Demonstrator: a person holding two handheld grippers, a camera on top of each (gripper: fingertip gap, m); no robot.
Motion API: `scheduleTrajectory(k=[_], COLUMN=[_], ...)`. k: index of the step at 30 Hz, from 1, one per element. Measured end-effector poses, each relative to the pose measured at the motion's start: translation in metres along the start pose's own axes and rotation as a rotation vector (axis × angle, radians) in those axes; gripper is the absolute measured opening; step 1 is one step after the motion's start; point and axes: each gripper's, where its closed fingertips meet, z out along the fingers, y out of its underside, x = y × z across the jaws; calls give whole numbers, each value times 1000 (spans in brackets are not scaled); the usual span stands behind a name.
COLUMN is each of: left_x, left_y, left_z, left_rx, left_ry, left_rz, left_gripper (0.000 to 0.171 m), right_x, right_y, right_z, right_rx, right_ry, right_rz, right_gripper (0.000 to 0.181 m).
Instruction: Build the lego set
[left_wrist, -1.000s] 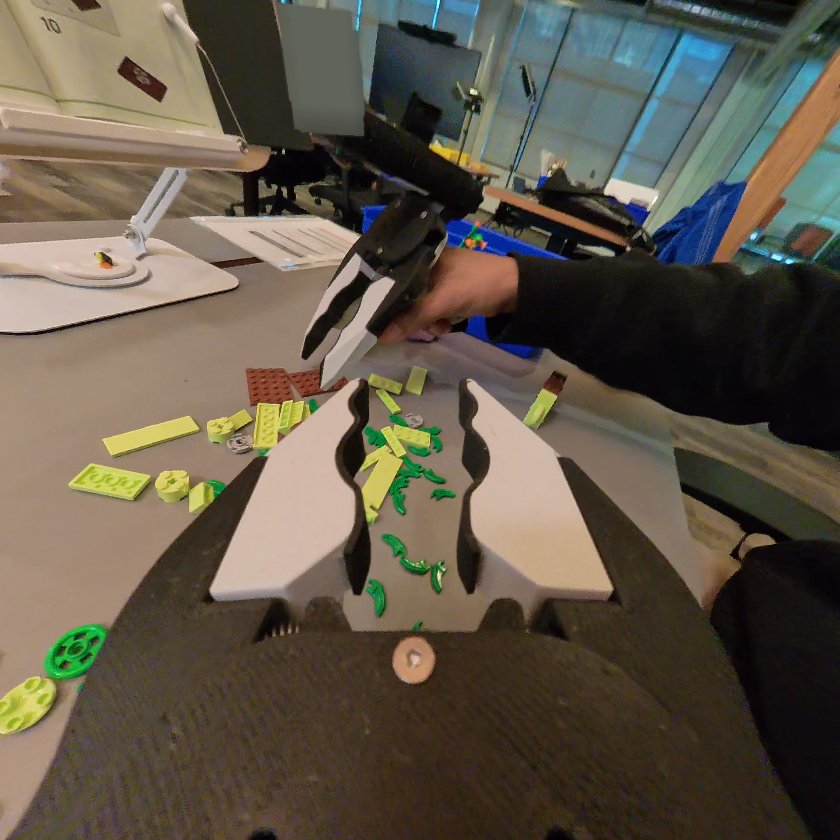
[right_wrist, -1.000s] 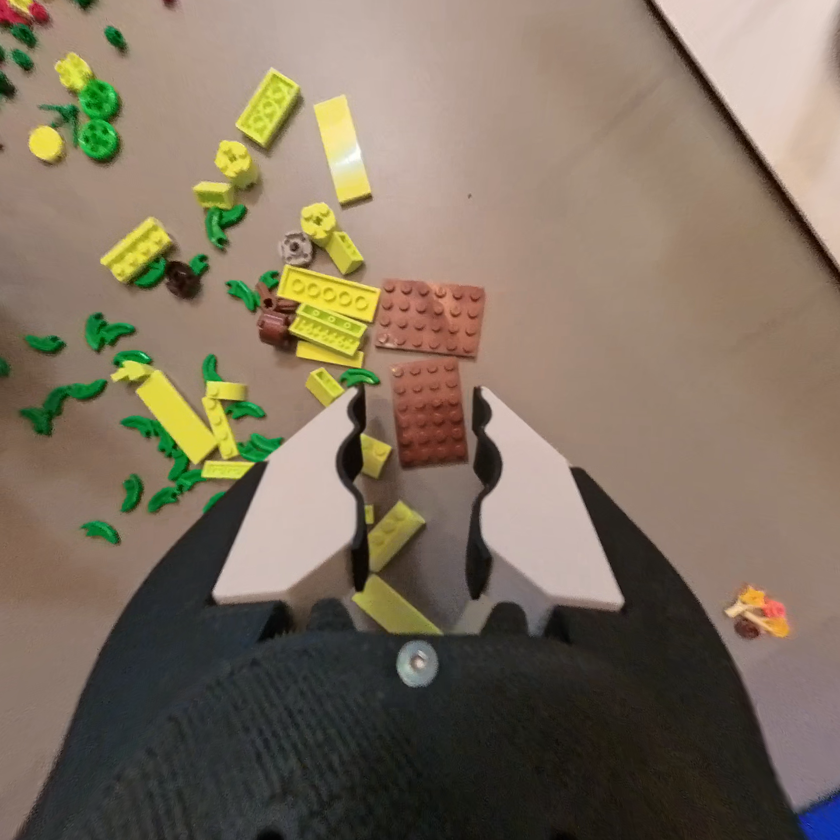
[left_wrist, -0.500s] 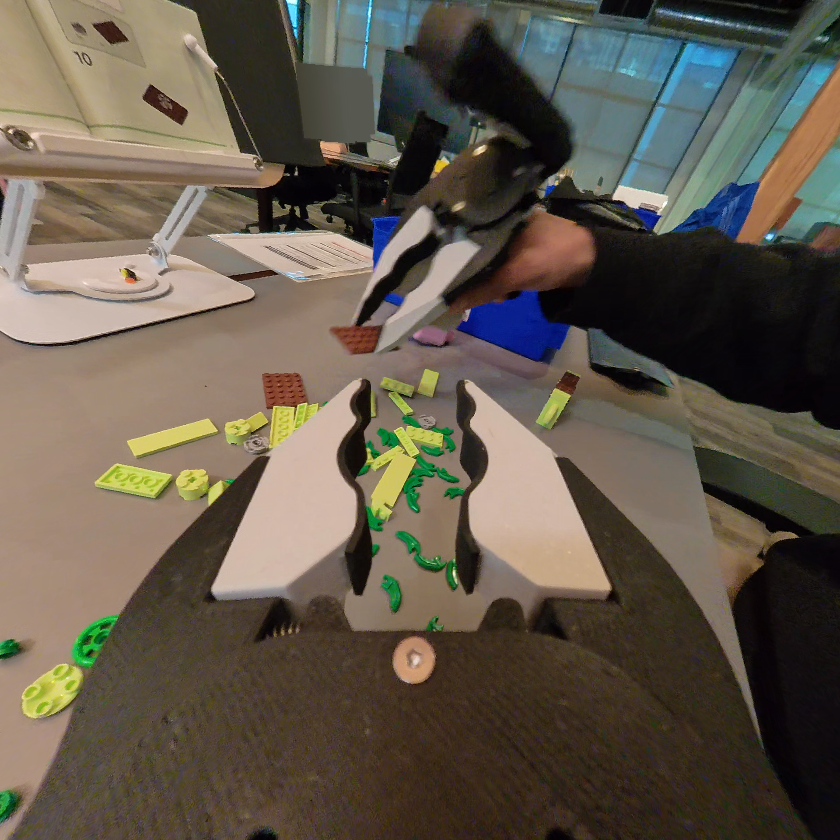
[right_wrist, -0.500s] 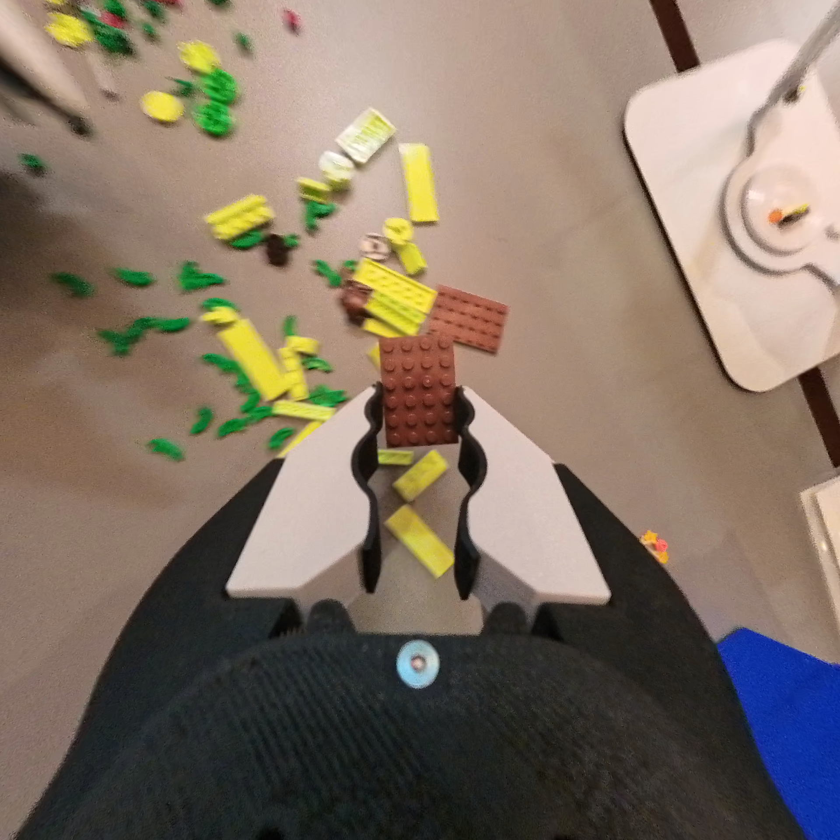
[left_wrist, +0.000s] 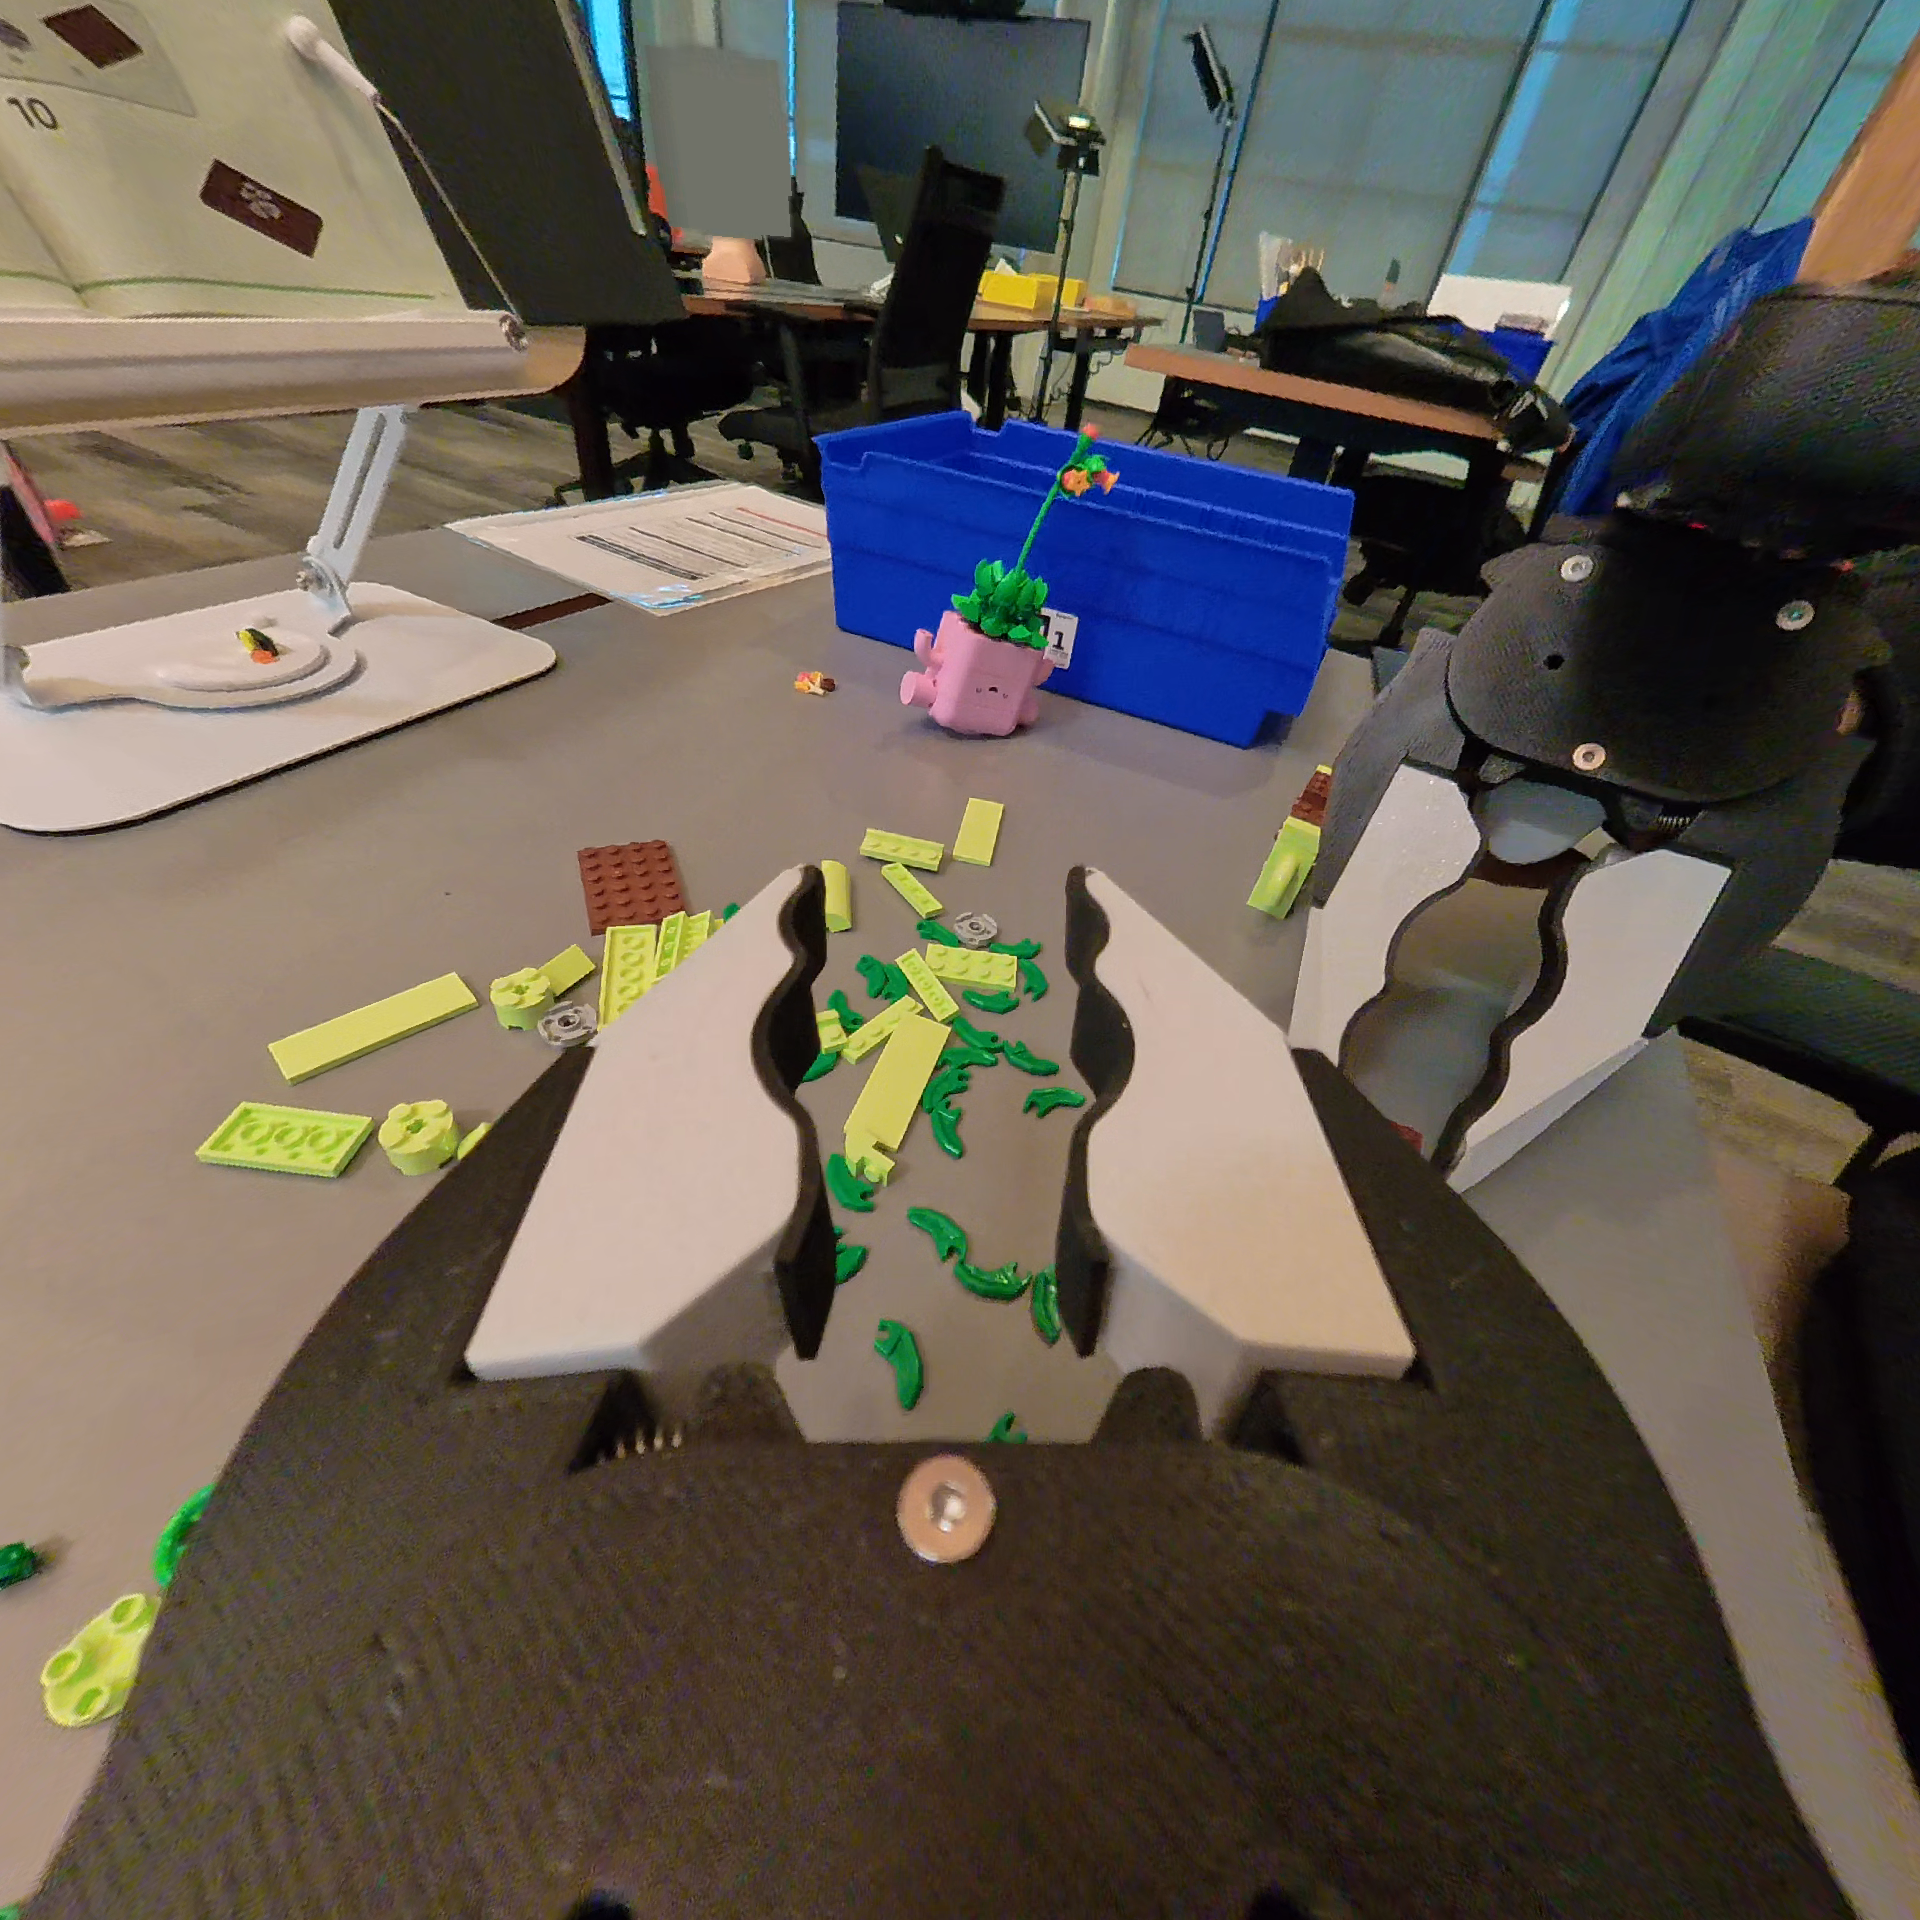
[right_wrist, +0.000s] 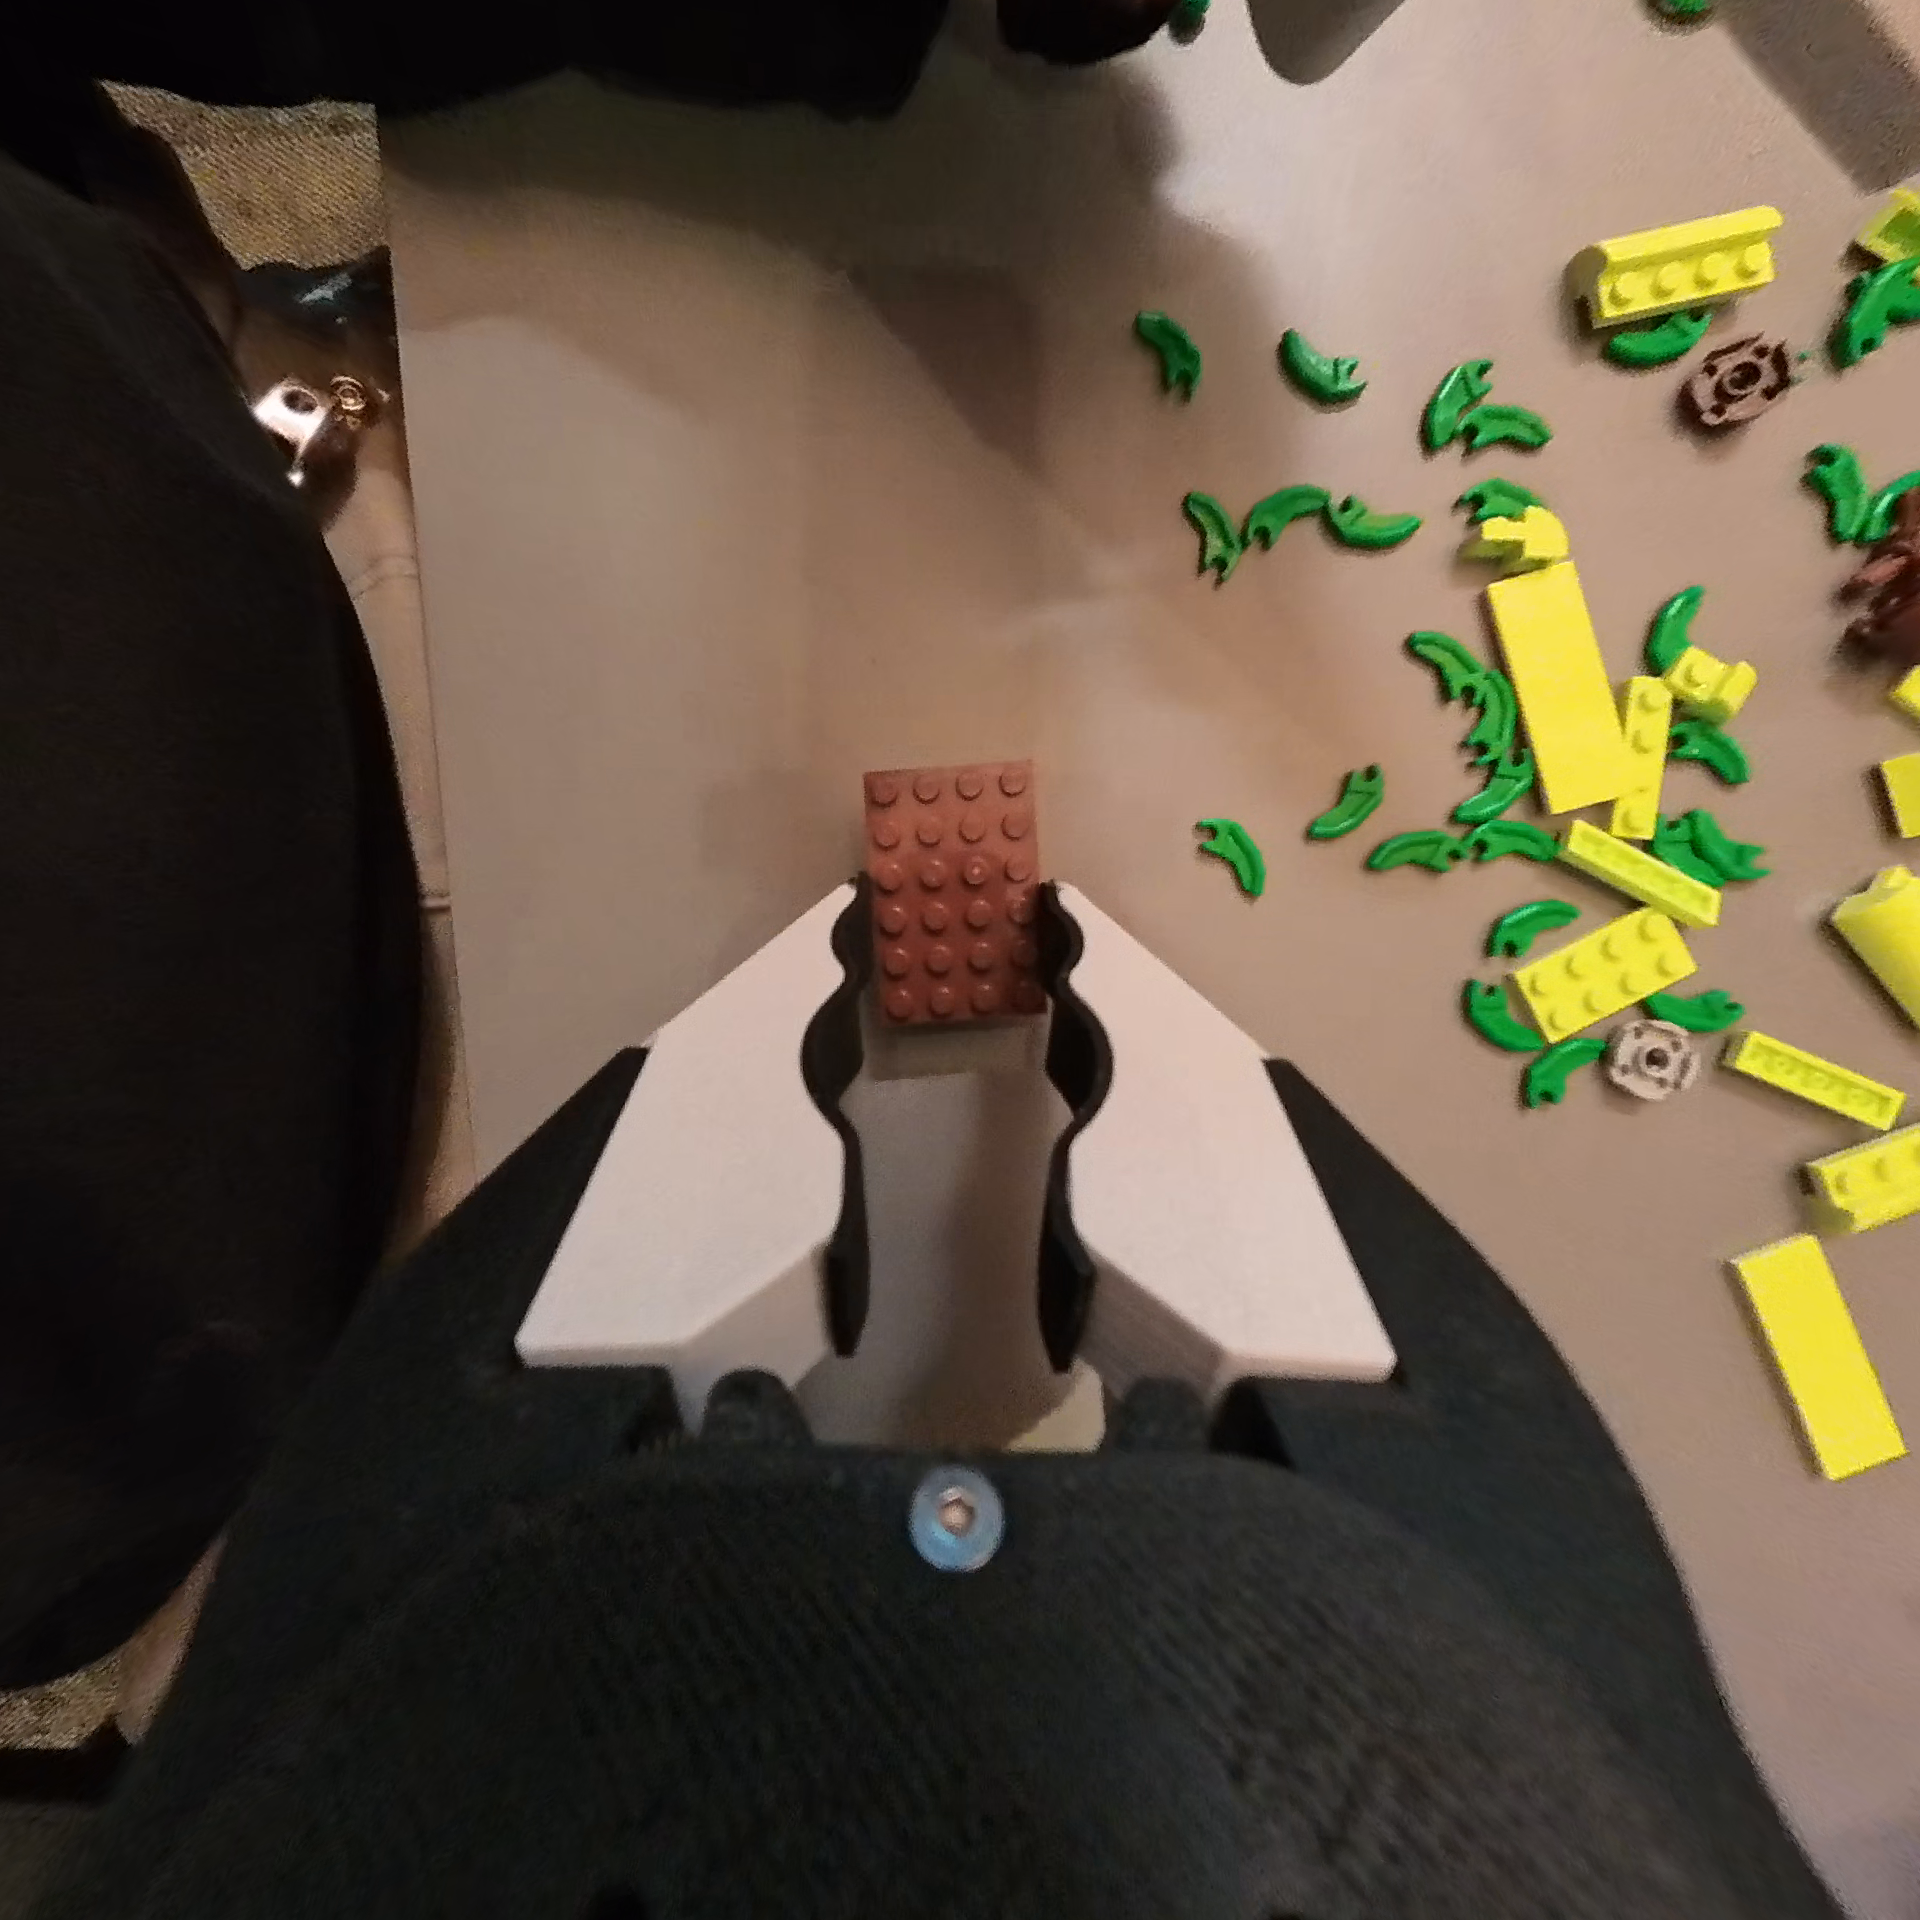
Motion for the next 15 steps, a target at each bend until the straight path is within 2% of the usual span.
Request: scheduleTrajectory(k=[2, 5, 7, 12, 15], left_x=[0, 0, 0, -3, -3], left_y=[1, 2, 2, 4, 5], left_z=[1, 1, 1, -1, 0], left_rx=[-8, -15, -13, -11, -17], left_ry=[-8, -5, -8, -7, -8], left_rz=[15, 15, 14, -5, -2], left_gripper=[44, 44, 44, 42, 42], right_x=[1, 4, 9, 35, 32], right_y=[1, -1, -10, -46, -54], right_z=[-1, -9, -27, -105, -129], right_rx=[3, 9, 56, 427, 675], right_ry=[5, 30, 64, 290, 353], right_rz=[-11, -13, 14, 102, 164], right_gripper=[30, 53, 59, 51, 46])
